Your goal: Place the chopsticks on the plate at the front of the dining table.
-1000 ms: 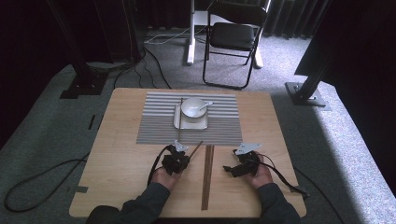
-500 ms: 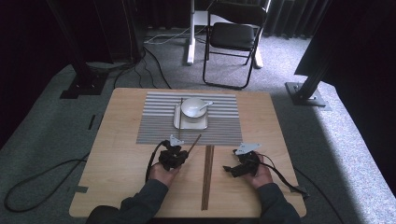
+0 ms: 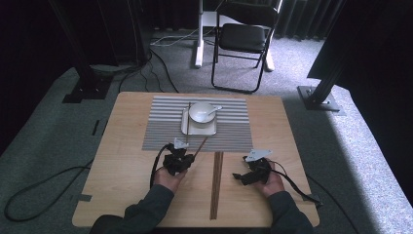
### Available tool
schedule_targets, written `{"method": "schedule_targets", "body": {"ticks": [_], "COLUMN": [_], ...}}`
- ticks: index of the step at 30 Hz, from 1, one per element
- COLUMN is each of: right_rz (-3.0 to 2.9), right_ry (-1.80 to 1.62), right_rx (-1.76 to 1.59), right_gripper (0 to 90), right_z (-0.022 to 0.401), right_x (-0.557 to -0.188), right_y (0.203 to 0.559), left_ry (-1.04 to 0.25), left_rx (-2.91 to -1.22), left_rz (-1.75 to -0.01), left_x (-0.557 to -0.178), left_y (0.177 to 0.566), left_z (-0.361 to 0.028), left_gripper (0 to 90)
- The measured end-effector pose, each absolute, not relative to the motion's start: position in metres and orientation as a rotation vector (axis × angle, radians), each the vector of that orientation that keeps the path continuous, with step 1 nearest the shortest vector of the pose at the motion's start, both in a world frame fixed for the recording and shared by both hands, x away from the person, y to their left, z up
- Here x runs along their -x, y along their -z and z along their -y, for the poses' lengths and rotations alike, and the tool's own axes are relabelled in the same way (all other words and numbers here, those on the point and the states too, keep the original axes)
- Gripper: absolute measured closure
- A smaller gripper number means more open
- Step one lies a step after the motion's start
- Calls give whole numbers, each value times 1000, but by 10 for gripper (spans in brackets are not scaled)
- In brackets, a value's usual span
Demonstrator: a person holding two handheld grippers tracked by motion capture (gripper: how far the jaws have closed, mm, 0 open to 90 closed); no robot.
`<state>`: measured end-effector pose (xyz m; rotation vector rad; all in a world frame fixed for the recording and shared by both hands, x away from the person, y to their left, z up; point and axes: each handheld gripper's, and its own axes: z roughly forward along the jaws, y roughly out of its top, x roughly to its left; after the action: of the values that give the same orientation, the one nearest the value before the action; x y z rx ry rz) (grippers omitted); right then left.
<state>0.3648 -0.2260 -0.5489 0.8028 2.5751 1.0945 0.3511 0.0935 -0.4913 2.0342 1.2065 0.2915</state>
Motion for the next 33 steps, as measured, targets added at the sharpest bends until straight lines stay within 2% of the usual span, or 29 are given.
{"method": "schedule_targets", "body": {"ticks": [33], "right_rz": [-2576], "right_ry": [-1094], "right_rx": [-803], "right_gripper": [116], "right_z": [226], "right_x": [-365], "right_y": [549], "left_ry": [-312], "left_rx": [-1926], "left_rz": [-1259], "left_x": [-365], "left_y": [473], "left_z": [-113], "left_gripper": [847]}}
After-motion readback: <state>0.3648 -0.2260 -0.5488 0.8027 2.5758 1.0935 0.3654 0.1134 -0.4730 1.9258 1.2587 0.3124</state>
